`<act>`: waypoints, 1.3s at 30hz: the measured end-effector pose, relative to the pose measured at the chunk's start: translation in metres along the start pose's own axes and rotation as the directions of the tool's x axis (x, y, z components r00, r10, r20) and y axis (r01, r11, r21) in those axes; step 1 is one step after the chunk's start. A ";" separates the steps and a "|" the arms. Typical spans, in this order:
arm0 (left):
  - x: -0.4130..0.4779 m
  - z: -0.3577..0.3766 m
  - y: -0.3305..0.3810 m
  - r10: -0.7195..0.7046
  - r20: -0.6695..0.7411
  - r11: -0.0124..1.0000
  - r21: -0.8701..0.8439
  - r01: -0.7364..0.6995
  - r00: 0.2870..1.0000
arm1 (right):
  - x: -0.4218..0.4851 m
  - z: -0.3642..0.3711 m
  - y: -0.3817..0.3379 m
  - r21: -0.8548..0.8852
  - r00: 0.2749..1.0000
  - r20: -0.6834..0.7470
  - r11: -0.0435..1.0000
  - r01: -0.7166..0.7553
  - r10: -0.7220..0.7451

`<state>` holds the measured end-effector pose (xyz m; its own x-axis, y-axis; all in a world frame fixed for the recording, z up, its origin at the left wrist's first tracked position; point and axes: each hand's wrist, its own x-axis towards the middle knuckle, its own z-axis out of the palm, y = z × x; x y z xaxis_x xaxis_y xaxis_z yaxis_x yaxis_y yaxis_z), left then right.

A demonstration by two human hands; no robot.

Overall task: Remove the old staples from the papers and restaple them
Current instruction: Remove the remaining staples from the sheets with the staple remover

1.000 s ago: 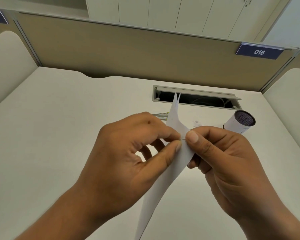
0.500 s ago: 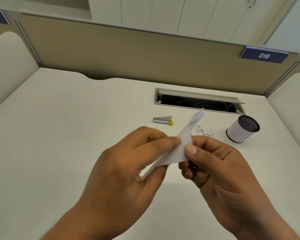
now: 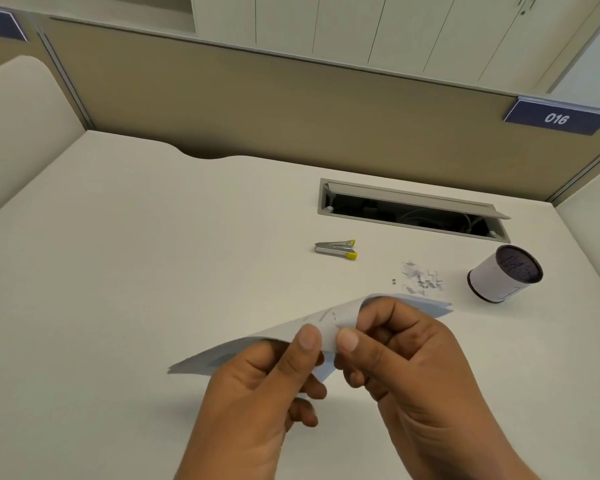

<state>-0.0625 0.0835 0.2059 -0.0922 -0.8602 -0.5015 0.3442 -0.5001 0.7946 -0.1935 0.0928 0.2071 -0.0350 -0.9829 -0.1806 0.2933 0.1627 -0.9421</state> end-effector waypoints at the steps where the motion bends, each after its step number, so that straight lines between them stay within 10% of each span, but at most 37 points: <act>1: 0.004 0.000 0.000 0.010 -0.004 1.000 -0.011 -0.010 1.000 | 0.001 0.002 0.001 -0.009 1.000 0.003 1.000 -0.016 0.016; 8: 0.025 -0.005 0.003 0.083 -0.017 0.996 -0.036 -0.083 0.996 | 0.014 -0.008 -0.003 -0.154 0.994 0.048 0.984 -0.092 0.100; 16: 0.040 -0.010 0.010 0.127 0.005 0.991 -0.047 -0.126 0.992 | 0.112 -0.062 -0.037 -0.492 0.963 -0.197 0.868 0.065 -0.184; 21: 0.050 -0.013 0.007 0.096 0.056 0.994 -0.065 -0.093 0.994 | 0.209 -0.095 0.014 -0.799 0.990 -0.136 0.594 -0.095 -0.024; 31: 0.082 -0.017 -0.006 -0.044 0.091 0.996 -0.074 0.051 0.995 | 0.294 -0.123 0.090 -0.986 0.991 0.069 -0.143 0.086 0.119; 39: 0.099 -0.019 -0.010 -0.001 0.105 1.000 0.012 0.000 0.995 | 0.303 -0.131 0.104 -0.981 0.995 0.098 -0.170 0.095 -0.009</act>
<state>-0.0577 0.0054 0.1423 -0.1898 -0.8654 -0.4638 0.3334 -0.5011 0.7986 -0.2984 -0.1768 0.0173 0.0564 -0.9881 -0.1431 -0.9903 -0.0372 -0.1338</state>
